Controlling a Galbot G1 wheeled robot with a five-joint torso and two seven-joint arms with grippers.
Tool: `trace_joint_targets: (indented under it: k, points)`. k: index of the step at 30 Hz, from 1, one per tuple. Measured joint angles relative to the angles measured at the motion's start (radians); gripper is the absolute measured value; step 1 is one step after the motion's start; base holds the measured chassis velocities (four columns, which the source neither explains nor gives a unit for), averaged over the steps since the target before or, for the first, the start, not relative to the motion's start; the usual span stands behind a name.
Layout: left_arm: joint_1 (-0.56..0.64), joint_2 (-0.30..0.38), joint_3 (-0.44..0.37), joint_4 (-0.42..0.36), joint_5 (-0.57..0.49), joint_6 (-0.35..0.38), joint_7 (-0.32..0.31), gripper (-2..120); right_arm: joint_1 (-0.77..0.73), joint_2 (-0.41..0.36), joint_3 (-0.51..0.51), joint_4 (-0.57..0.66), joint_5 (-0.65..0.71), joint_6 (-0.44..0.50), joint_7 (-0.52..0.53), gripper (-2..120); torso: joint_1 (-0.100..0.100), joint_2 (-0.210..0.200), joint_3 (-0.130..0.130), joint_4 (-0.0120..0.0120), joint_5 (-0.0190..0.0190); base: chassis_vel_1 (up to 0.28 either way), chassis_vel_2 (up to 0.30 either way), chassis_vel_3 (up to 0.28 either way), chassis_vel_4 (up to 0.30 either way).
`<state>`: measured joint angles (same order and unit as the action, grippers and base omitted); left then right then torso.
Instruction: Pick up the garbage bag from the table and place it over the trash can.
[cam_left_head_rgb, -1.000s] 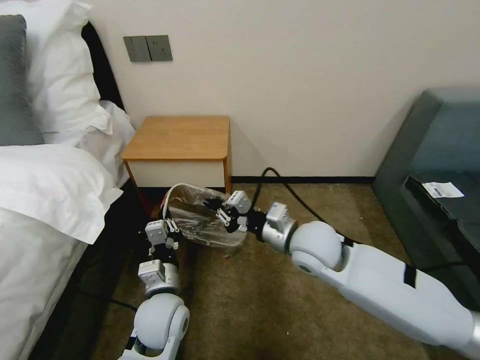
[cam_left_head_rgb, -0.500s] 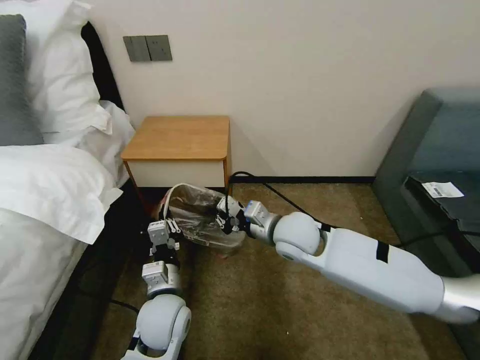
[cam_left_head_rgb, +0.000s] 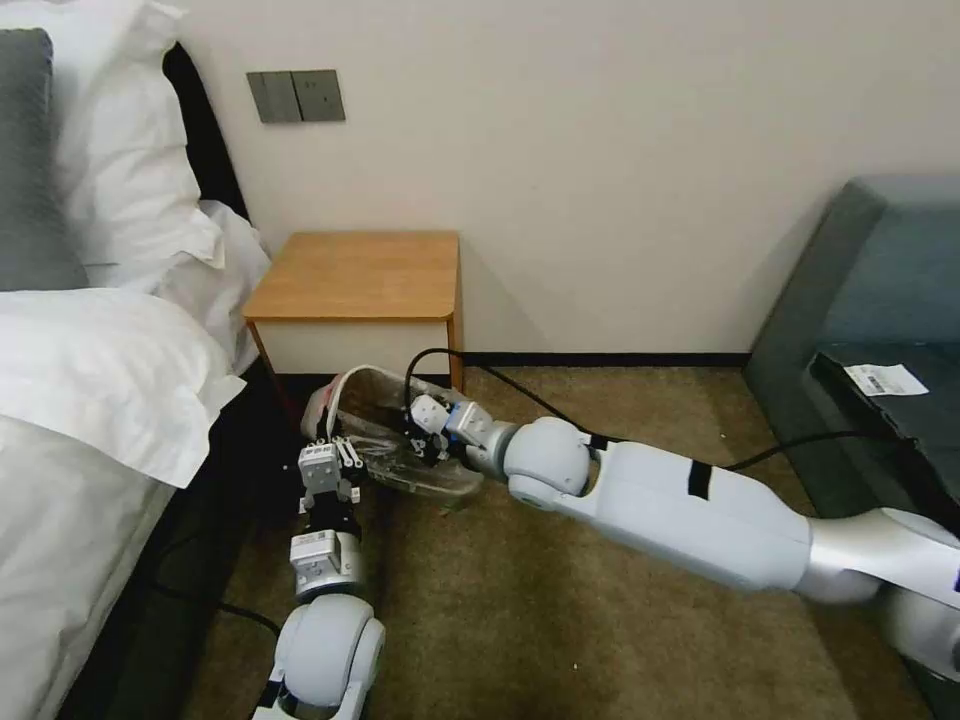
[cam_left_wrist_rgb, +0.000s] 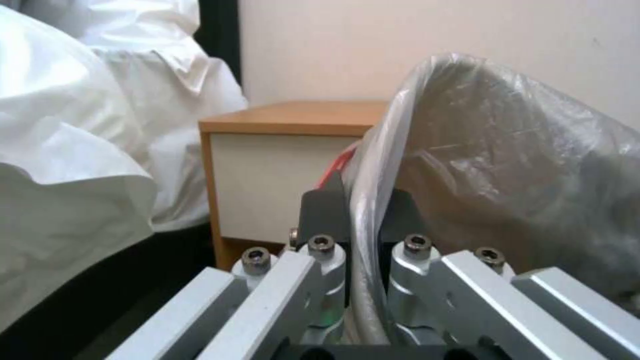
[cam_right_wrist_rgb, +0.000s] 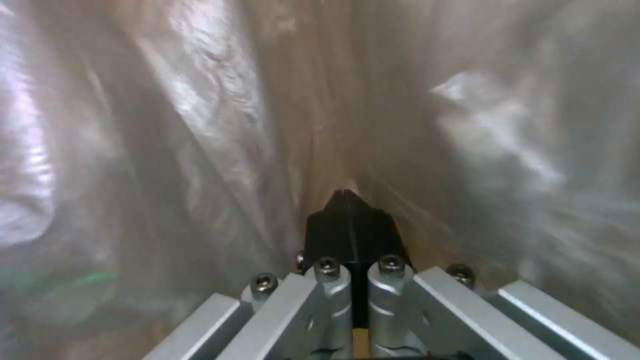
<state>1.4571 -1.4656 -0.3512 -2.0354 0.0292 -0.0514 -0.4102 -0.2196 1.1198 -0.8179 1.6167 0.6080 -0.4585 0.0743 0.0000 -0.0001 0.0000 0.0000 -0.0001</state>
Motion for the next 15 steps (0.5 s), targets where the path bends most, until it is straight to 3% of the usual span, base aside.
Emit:
trace_joint_targets:
  k: [15]
  points:
    - [0.039, -0.014, 0.040, -0.058, 0.035, 0.006, 0.001, 3, 0.020, 0.064, -0.034, -0.129, -0.072, 0.023, -0.017, 0, 0.000, 0.000, 0.000, -0.0001, 0.0001, 0.000, 0.000, 0.000, 0.000]
